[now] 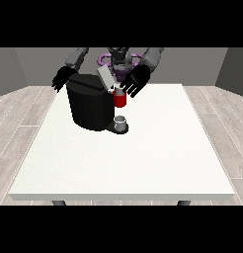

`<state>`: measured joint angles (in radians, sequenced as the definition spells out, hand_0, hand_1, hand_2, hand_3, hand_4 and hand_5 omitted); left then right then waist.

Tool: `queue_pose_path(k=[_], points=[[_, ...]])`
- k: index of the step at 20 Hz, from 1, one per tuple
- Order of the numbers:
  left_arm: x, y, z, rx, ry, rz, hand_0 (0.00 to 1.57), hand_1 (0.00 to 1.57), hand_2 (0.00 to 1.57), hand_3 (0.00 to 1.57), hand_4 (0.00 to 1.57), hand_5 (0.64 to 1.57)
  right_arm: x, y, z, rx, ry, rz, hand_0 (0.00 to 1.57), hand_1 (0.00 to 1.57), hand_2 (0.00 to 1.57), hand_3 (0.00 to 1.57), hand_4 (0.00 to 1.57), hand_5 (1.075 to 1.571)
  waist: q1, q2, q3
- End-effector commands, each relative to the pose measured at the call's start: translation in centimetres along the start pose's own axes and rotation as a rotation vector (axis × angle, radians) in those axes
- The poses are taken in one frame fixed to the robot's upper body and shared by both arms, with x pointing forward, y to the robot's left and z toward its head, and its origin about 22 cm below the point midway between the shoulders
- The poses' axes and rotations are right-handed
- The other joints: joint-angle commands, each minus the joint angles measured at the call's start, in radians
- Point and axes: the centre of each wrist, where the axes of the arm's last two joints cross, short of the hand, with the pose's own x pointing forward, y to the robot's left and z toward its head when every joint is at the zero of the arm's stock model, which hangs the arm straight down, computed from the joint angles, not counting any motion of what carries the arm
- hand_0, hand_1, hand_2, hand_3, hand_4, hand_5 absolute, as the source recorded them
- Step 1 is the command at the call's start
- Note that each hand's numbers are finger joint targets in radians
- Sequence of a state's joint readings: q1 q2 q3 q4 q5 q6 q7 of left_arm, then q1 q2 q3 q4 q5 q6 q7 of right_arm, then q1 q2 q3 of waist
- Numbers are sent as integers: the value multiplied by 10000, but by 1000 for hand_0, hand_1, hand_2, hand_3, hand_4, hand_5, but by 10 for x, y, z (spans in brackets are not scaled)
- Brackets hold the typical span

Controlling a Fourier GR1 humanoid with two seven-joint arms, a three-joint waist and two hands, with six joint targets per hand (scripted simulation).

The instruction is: Insert the coffee pod into the coffee machine and close the lid

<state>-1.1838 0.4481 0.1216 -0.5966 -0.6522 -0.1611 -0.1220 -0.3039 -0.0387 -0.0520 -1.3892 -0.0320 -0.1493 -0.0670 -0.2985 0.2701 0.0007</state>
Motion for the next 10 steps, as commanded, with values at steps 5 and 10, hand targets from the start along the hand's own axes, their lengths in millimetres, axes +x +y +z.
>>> queue_pose_path(k=[5,10], points=[[13,-3,-4,202,-268,-455,1105,1105,1151,980,413,1571,14,-16,-16,-131,-221,72,0,0,0,0,408,1571,54,181,-3],[2,1,-1,-70,-264,-601,1058,1058,1125,961,367,1571,5,13,-4,-149,-259,-319,0,0,0,0,477,1571,167,124,-5]])
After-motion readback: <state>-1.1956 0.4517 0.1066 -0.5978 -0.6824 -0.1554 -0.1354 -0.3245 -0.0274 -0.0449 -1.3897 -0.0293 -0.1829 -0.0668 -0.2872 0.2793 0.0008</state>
